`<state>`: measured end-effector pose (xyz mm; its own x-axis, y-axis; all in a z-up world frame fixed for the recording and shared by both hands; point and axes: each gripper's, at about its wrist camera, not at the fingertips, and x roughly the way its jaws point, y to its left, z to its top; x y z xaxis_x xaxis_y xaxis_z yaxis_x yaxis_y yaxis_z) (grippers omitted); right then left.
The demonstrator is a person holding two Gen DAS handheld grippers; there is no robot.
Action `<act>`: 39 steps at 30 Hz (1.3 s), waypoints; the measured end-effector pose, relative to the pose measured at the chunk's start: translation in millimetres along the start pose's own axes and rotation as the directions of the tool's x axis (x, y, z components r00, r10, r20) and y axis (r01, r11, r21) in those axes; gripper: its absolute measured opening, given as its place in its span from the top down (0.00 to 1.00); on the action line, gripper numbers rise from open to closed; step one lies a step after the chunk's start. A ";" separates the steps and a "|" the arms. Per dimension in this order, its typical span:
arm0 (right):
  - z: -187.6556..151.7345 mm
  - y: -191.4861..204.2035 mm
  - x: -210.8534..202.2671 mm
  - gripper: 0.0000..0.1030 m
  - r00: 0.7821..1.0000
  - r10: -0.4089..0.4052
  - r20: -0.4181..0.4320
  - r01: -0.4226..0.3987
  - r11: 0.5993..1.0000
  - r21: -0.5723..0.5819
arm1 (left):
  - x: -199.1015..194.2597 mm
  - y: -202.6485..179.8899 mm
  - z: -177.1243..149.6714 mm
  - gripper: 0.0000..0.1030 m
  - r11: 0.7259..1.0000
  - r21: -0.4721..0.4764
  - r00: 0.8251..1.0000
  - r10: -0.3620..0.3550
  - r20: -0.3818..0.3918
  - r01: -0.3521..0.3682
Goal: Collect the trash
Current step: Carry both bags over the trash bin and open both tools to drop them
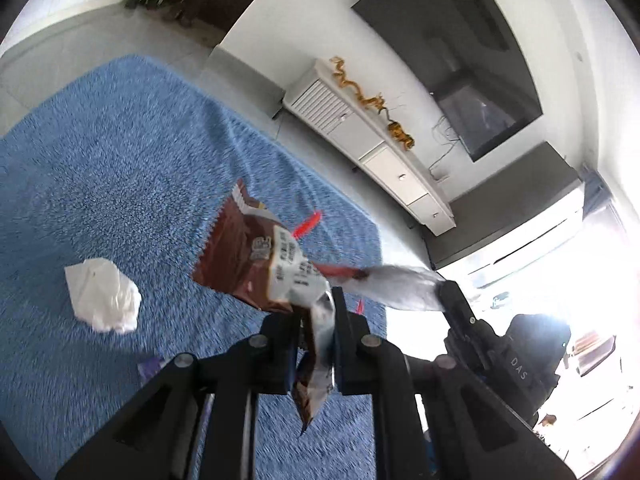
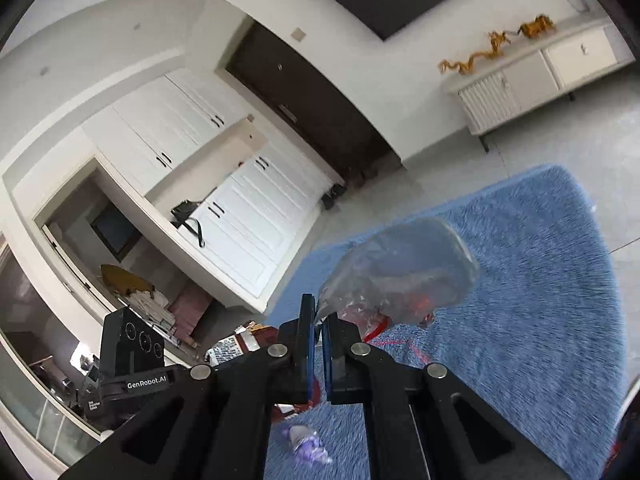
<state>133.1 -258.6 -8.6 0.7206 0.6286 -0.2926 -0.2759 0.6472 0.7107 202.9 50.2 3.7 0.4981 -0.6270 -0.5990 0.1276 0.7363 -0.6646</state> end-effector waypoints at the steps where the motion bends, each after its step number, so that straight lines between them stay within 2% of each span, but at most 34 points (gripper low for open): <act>1: -1.0 1.5 -8.8 0.96 1.000 -0.001 0.013 0.001 1.000 -0.001 | -5.9 -5.9 -3.6 0.89 1.000 0.010 1.000 -0.002 0.006 0.002; 6: -7.0 2.0 -77.1 0.96 0.994 -0.031 0.103 0.032 1.000 -0.002 | -27.5 -31.9 -22.7 0.89 0.998 0.054 1.000 -0.019 0.014 0.018; 9: -12.5 -2.3 -118.0 0.96 0.986 -0.069 0.149 0.070 0.998 0.001 | -24.8 -54.8 -32.7 0.89 0.995 0.089 0.999 -0.036 -0.002 0.036; 13: -21.7 -15.6 -166.1 0.96 0.971 -0.137 0.195 0.137 0.990 0.011 | -2.9 -90.2 -53.4 0.89 0.988 0.142 0.997 -0.053 -0.059 0.061; 17: -32.4 -45.7 -213.9 0.96 0.950 -0.202 0.238 0.192 0.979 0.062 | 39.1 -134.5 -80.8 0.89 0.972 0.215 0.987 -0.060 -0.146 0.091; 22: -50.6 -99.2 -248.6 0.96 0.923 -0.296 0.245 0.261 0.951 0.165 | 106.1 -188.6 -118.2 0.89 0.947 0.295 0.962 -0.048 -0.268 0.129; 27: -69.6 -162.6 -257.0 0.96 0.899 -0.398 0.181 0.342 0.898 0.276 | 174.5 -230.1 -158.5 0.88 0.918 0.369 0.927 0.005 -0.375 0.144; 33: -90.1 -213.8 -269.8 0.93 0.882 -0.449 0.144 0.371 0.849 0.375 | 241.2 -254.2 -200.0 0.85 0.892 0.429 0.887 0.079 -0.456 0.141; 36: -97.7 -223.1 -276.0 0.93 0.874 -0.464 0.142 0.378 0.834 0.402 | 267.7 -258.0 -218.6 0.84 0.885 0.444 0.861 0.113 -0.497 0.140; 39: -105.5 -236.1 -287.8 0.93 0.863 -0.486 0.140 0.389 0.814 0.432 | 287.2 -261.1 -233.0 0.72 0.882 0.452 0.842 0.141 -0.521 0.132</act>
<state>-76.3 -546.8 -159.7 0.8446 0.1675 -0.5085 0.3303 0.5845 0.7411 112.8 -381.5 -99.0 -0.0095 -0.5565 -0.8308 0.5659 0.6820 -0.4633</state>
